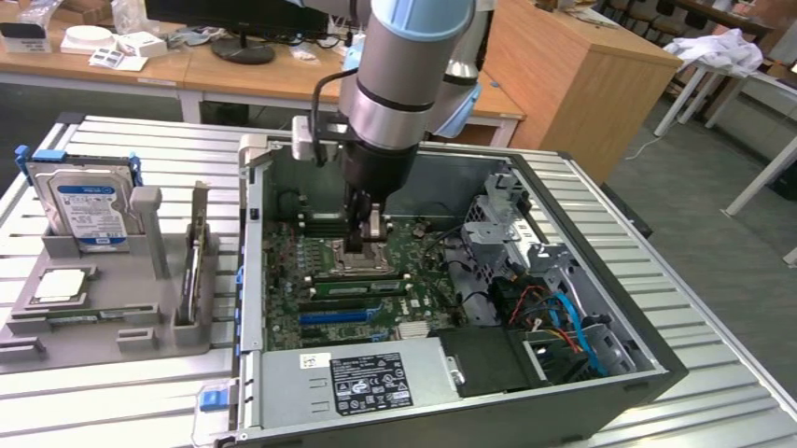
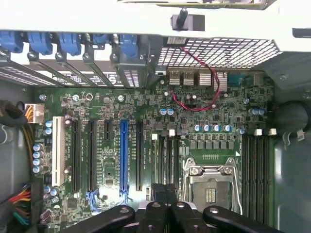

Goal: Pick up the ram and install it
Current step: 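Press down the ram until it locks into place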

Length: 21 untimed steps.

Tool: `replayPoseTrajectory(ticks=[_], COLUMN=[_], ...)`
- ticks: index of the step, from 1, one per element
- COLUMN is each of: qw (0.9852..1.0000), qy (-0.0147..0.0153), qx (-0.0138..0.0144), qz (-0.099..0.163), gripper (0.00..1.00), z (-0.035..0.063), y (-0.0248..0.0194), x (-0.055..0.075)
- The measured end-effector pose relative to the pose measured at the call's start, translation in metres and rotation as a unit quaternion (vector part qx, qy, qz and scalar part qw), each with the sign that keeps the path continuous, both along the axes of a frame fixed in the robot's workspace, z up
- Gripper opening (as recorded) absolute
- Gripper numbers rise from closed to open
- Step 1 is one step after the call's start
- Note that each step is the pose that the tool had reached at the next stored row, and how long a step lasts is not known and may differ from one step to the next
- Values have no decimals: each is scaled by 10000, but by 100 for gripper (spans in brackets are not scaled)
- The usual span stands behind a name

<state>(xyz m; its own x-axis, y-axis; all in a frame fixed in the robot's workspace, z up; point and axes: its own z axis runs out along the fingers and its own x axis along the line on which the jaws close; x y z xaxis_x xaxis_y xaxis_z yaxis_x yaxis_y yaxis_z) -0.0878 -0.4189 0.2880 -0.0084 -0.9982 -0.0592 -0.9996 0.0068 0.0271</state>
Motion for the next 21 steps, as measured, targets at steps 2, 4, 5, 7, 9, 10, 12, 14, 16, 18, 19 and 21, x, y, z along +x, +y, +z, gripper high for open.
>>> replayPoseTrajectory(ticks=[2, 4, 5, 7, 9, 10, 12, 14, 16, 18, 19, 21], qw=[10000, 10000, 10000, 10000, 10000, 10000, 10000, 10000, 10000, 10000, 10000, 10000], qy=[0, 0, 0, 0, 0, 0, 0, 0, 0, 0, 0, 0], qx=[0, 0, 0, 0, 0, 0, -1, 0, 0, 0, -1, 0], qz=[0, 0, 0, 0, 0, 0, 0, 0, 0, -1, -1, -2], gripper=[11, 11, 11, 11, 11, 11, 11, 11, 11, 11, 11, 11], z=[40, 78, 96, 128, 160, 173, 198, 218, 236, 252, 259, 274], y=[0, 0, 0, 0, 0, 0, 0, 0, 0, 0, 0, 0], x=[0, 1, 1, 1, 1, 1, 1, 1, 1, 1, 1, 1])
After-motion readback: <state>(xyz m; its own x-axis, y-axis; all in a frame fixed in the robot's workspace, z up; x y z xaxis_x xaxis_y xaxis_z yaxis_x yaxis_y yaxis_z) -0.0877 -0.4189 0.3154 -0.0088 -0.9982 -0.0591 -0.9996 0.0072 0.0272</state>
